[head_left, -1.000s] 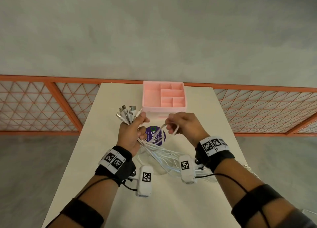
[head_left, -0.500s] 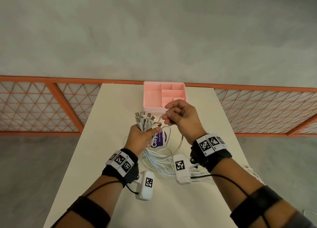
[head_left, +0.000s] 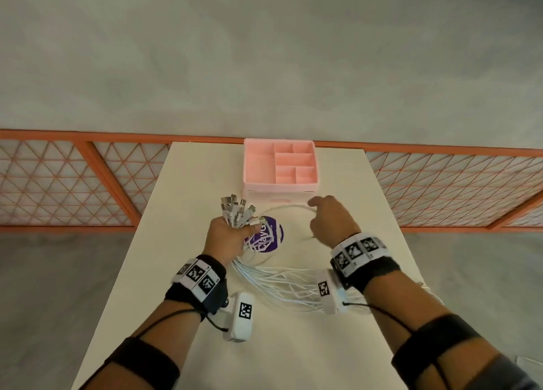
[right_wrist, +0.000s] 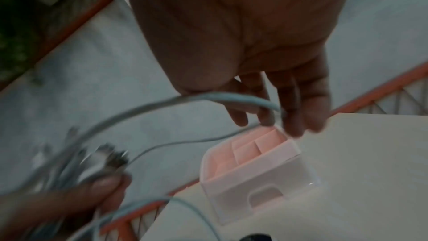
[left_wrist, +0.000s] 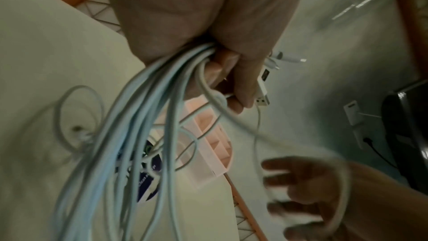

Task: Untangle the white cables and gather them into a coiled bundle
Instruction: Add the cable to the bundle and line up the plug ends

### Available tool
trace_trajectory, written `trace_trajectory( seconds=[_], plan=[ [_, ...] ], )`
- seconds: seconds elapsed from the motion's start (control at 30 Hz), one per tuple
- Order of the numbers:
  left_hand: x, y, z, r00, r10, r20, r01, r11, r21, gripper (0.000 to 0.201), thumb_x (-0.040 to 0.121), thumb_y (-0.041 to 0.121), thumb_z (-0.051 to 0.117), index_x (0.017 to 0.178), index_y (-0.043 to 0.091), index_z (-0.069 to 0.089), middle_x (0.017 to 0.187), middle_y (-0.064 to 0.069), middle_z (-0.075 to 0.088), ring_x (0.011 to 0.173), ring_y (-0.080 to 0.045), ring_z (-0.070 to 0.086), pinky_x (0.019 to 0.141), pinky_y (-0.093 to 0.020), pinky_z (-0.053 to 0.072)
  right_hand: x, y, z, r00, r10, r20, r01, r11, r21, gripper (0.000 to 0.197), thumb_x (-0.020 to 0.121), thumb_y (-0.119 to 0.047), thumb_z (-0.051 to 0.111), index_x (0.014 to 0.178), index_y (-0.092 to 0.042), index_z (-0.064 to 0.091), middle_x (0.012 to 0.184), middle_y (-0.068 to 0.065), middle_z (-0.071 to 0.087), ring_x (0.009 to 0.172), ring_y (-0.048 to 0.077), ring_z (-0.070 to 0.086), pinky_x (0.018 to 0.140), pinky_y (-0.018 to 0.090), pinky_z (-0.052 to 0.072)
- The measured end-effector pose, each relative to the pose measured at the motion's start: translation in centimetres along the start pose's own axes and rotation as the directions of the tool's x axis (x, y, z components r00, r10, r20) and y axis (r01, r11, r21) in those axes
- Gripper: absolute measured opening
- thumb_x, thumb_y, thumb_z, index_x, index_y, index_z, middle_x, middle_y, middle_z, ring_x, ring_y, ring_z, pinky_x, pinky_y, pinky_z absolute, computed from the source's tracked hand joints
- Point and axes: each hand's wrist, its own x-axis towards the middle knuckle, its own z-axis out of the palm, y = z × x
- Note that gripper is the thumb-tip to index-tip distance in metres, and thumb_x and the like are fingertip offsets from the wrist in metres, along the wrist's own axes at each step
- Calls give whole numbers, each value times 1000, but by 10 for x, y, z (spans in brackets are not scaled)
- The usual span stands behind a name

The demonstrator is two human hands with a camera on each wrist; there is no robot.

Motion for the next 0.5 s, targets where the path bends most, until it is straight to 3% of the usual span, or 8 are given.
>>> trace_trajectory(
  seconds=[0.1, 0.13, 0.17, 0.23, 0.3, 0.4, 0.47, 0.5],
  plan=[
    [-3, 1, 9, 999, 25, 46, -29, 996, 80, 17, 77, -4, 80, 90, 6, 73, 50, 10, 63, 36, 1, 49, 38, -12, 36, -16, -15, 21, 970, -242, -17, 221, 913, -343, 70, 86, -11, 49, 151, -16, 25, 156, 9, 24, 143, 38, 24, 110, 57, 34],
    [-5, 2, 11, 998, 25, 58, -31, 994, 103, 16, 77, -3, 80, 89, 5, 73, 47, 12, 61, 35, 2, 49, 38, -12, 36, -17, -19, 27, 939, -344, 8, 322, 870, -373, 63, 89, -16, 49, 149, -16, 30, 155, 7, 28, 144, 36, 24, 112, 60, 28],
    [-6, 3, 13, 997, 25, 71, -32, 993, 110, 16, 77, -4, 79, 88, 5, 72, 45, 13, 59, 35, 3, 48, 38, -12, 36, -16, -22, 32, 909, -415, 43, 402, 846, -350, 48, 94, -22, 46, 142, -17, 42, 148, 7, 41, 139, 34, 34, 113, 61, 27],
    [-7, 4, 15, 997, 20, 69, -26, 996, 89, 15, 78, -4, 79, 87, 6, 71, 43, 13, 57, 35, 3, 47, 38, -11, 35, -12, -26, 34, 889, -448, 95, 458, 865, -204, 24, 100, -29, 42, 107, -15, 60, 111, 6, 62, 107, 30, 58, 100, 50, 41],
    [-7, 5, 12, 999, 12, 53, -16, 997, 76, 15, 78, 1, 81, 87, 8, 72, 44, 12, 57, 36, 0, 45, 37, -15, 34, -9, -27, 30, 883, -464, 71, 463, 886, 38, 24, 100, -26, 47, 85, -12, 59, 84, 2, 60, 80, 24, 57, 77, 36, 45],
    [-4, 2, 8, 1000, 1, 20, -2, 996, 86, 15, 77, 4, 82, 87, 7, 72, 44, 12, 56, 35, -1, 43, 37, -15, 33, -8, -34, 13, 892, -451, -20, 429, 834, 347, 22, 98, -17, 52, 83, -11, 68, 72, -13, 60, 65, 0, 55, 65, 22, 40],
    [-3, -3, 5, 1000, -22, 12, 20, 995, 96, 16, 78, -1, 80, 93, 1, 74, 42, 12, 55, 32, 1, 42, 36, -13, 33, -7, -41, -3, 926, -350, -139, 366, 747, 555, 25, 98, -12, 50, 80, -14, 67, 62, -16, 60, 54, -1, 51, 58, 19, 39],
    [-3, -7, 3, 999, -34, 9, 33, 994, 103, 20, 79, -4, 78, 98, -2, 75, 41, 12, 55, 32, 1, 43, 37, -12, 34, -6, -45, -14, 934, -283, -217, 354, 660, 662, 27, 98, -8, 48, 77, -15, 64, 56, -16, 59, 50, 5, 49, 54, 20, 38]
  ],
)
